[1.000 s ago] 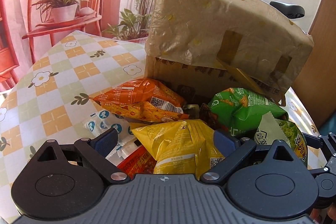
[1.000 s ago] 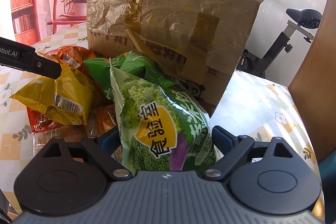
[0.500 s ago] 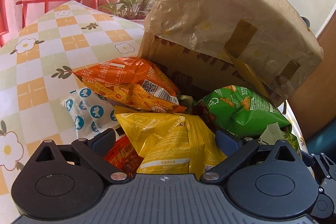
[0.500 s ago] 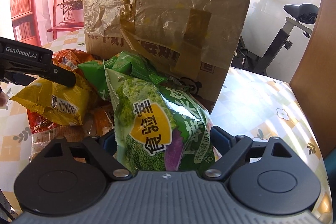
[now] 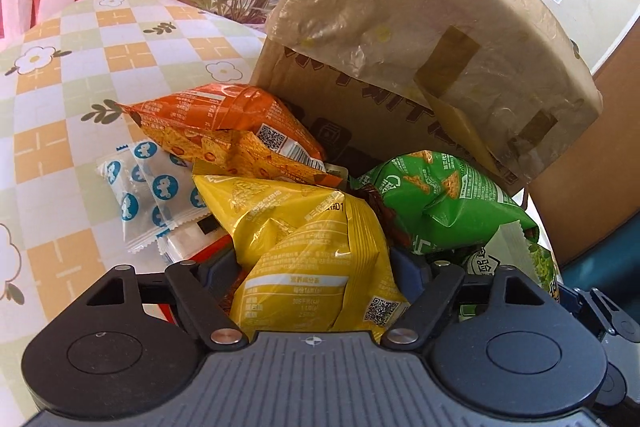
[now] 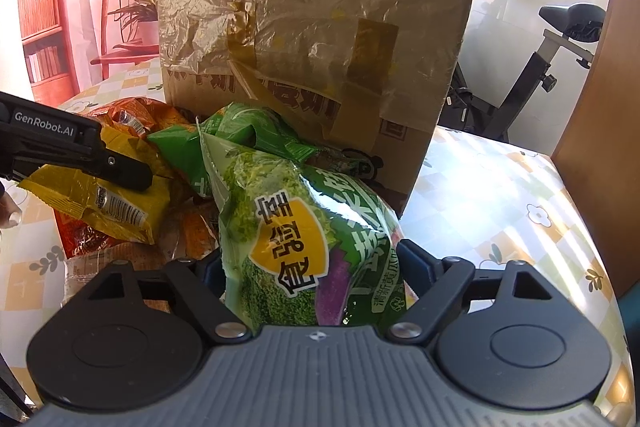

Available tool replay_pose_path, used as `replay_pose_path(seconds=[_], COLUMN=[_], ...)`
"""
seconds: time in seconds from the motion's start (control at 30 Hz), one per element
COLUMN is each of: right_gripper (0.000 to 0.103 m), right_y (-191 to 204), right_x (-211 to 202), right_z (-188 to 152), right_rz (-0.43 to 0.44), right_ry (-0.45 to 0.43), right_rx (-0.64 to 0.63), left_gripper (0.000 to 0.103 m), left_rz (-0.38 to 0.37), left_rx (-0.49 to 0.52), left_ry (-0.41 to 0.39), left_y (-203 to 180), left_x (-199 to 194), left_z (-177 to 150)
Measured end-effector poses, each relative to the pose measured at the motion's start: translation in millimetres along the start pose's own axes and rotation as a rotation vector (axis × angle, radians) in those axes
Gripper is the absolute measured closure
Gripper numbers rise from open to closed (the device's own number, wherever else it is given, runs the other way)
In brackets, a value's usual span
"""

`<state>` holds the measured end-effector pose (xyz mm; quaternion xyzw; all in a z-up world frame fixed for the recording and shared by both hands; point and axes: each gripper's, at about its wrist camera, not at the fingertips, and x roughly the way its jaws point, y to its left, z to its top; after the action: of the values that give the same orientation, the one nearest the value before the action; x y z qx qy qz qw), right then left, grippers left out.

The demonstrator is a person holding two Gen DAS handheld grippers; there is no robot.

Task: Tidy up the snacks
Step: 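Grasp the green snack bag with the right tool while the left tool grasps the yellow chip bag, then lift both bags and carry them over the cardboard box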

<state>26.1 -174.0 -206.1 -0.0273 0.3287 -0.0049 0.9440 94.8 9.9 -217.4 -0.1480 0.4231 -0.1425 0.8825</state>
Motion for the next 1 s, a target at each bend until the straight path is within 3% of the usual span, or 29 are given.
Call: replay_pose_path(seconds=[0.5,1.0], right_gripper=[0.028,0.029], right_y=[-10,-26], right_x=[-25,-79], right_z=[5,29], right_rz=[-0.018,-0.055], right_ry=[-0.009,-0.108], right_rx=[0.083,0.156], left_gripper=[0.025,0.025], left_rz=[0.094,0.107], left_rx=[0.209,0.248], left_ry=[-0.201,-0.37], left_y=[-26,-42], left_x=[-65,-105], left_z=[-2,14])
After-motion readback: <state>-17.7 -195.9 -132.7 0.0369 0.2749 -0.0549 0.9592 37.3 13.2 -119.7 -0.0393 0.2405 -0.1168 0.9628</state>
